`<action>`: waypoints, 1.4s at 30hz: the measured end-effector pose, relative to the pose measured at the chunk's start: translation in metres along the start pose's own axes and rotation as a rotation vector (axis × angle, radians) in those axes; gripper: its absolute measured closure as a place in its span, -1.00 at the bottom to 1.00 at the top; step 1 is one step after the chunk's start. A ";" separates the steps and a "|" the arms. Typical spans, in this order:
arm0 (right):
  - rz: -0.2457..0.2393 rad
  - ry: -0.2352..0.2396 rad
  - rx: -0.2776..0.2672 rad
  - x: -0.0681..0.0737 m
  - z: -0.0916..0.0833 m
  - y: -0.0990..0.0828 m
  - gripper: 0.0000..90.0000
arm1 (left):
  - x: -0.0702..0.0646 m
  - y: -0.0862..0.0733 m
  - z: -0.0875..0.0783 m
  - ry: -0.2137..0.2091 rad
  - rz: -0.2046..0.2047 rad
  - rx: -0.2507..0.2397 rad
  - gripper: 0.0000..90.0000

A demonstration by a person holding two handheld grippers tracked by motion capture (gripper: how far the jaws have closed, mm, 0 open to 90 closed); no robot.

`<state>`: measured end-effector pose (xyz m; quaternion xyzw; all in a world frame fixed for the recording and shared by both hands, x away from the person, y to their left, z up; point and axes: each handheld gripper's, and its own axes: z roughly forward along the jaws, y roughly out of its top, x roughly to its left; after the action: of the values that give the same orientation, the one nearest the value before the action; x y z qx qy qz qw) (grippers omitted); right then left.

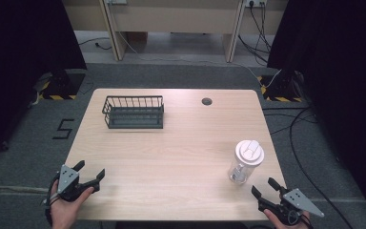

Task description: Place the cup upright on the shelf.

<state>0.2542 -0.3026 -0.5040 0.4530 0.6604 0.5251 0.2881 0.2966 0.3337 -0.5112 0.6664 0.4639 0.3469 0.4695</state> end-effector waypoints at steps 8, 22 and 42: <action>-0.030 0.003 -0.006 0.004 0.003 0.003 -0.53 | 0.001 -0.001 0.002 -0.002 -0.018 -0.006 -0.67; -0.076 0.011 0.003 0.007 0.019 0.014 -0.60 | -0.002 -0.002 0.004 -0.022 -0.029 -0.001 -0.66; -0.093 0.045 0.025 0.006 0.038 0.018 -0.55 | -0.006 -0.001 0.005 -0.043 -0.024 -0.010 -0.67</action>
<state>0.2896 -0.2795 -0.4967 0.4134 0.6934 0.5131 0.2914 0.2989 0.3265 -0.5135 0.6656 0.4600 0.3291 0.4869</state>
